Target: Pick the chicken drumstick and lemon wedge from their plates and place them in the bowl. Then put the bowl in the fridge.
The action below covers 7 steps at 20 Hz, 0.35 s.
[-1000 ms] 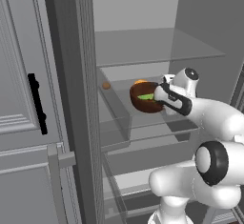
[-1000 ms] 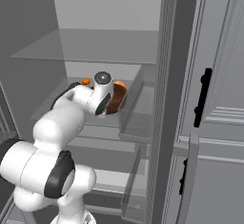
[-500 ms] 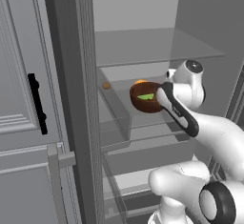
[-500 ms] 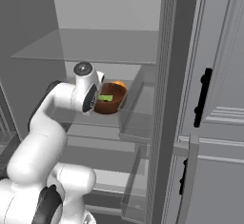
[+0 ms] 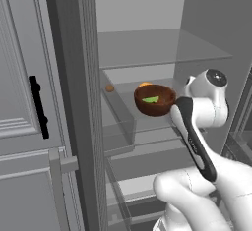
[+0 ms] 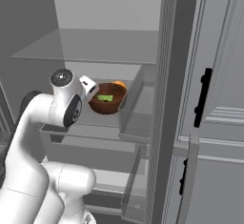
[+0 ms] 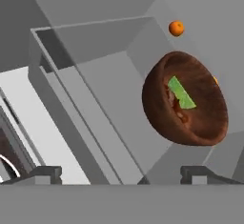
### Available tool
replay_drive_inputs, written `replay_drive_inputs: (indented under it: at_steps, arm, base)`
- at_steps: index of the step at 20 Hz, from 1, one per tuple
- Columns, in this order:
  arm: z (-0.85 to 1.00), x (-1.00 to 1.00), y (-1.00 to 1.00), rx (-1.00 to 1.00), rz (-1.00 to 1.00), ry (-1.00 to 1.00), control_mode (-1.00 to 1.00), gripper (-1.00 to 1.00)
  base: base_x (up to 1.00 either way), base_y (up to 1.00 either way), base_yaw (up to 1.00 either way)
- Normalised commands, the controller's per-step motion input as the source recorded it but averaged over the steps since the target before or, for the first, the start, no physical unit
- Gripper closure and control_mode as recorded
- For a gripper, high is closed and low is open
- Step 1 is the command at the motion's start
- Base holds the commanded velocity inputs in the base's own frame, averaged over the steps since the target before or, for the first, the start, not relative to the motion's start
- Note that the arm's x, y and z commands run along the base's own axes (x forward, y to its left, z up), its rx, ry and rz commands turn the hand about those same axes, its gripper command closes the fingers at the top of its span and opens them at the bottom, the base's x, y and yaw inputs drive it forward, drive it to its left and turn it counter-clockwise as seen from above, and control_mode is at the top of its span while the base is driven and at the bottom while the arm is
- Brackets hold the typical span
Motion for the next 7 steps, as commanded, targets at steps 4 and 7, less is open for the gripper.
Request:
replay_drive_inputs:
  at_steps: [4,7]
  arm:
    - [0.89,-0.74,0.05,0.23,-0.34,0.00,-1.00,-1.00]
    - [1.00,-0.94,-0.01,0.30,-0.32,0.03,-1.00,-1.00]
  base:
    - [0.00,0.00,0.00]
    - [0.00,0.00,0.00]
